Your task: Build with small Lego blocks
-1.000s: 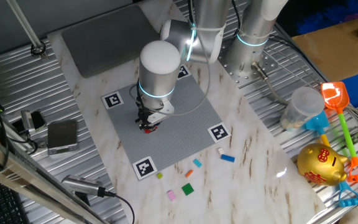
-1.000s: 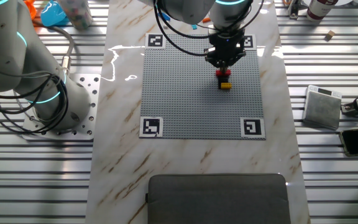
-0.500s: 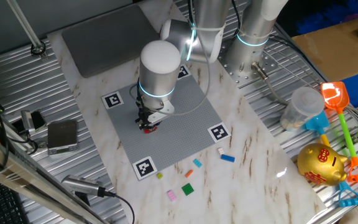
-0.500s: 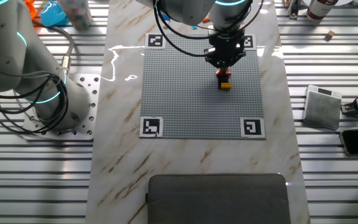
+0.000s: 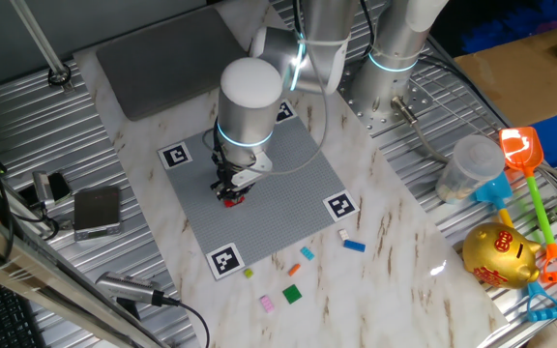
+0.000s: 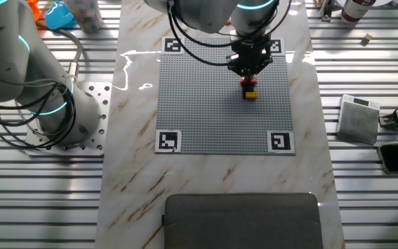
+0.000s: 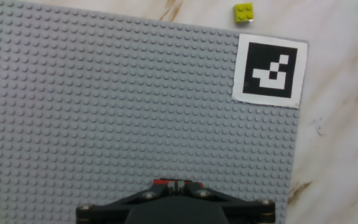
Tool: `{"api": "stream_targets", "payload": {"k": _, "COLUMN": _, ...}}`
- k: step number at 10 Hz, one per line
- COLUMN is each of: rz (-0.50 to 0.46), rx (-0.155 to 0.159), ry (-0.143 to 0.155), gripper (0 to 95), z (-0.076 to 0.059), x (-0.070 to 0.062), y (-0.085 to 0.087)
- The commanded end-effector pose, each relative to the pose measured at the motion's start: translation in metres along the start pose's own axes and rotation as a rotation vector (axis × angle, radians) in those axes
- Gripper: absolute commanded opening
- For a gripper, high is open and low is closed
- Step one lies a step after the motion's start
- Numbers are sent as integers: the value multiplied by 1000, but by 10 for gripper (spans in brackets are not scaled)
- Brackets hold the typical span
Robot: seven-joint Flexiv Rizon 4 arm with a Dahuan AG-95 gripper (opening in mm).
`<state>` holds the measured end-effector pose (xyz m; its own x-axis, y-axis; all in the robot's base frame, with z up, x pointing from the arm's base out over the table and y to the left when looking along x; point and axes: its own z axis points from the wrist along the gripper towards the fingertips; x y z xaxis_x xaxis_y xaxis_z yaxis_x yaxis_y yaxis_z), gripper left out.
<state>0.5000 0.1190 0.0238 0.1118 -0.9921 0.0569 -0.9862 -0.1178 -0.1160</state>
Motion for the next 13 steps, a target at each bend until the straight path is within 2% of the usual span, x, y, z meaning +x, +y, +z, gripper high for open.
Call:
{"api": "stream_targets", "payload": {"k": 1, "rz": 1, "rx": 0, "ry": 0, "gripper": 0, "z": 4, "x": 0, "y": -1}}
{"api": "stream_targets", "payload": {"k": 3, "rz": 9, "rx": -3, "ry": 15, "gripper": 0, "z": -15, "x": -3, "y": 1}}
{"api": "stream_targets", "payload": {"k": 5, "rz": 21, "rx": -3, "ry": 15, "gripper": 0, "z": -24, "x": -3, "y": 3}}
{"api": "stream_targets", "payload": {"k": 8, "rz": 20, "rx": -3, "ry": 19, "gripper": 0, "z": -29, "x": -3, "y": -7}}
{"api": "stream_targets", "payload": {"k": 10, "rz": 19, "rx": -4, "ry": 17, "gripper": 0, "z": -26, "x": -4, "y": -16}}
{"api": "stream_targets", "payload": {"k": 13, "rz": 92, "rx": -17, "ry": -3, "gripper": 0, "z": -26, "x": -8, "y": -21}}
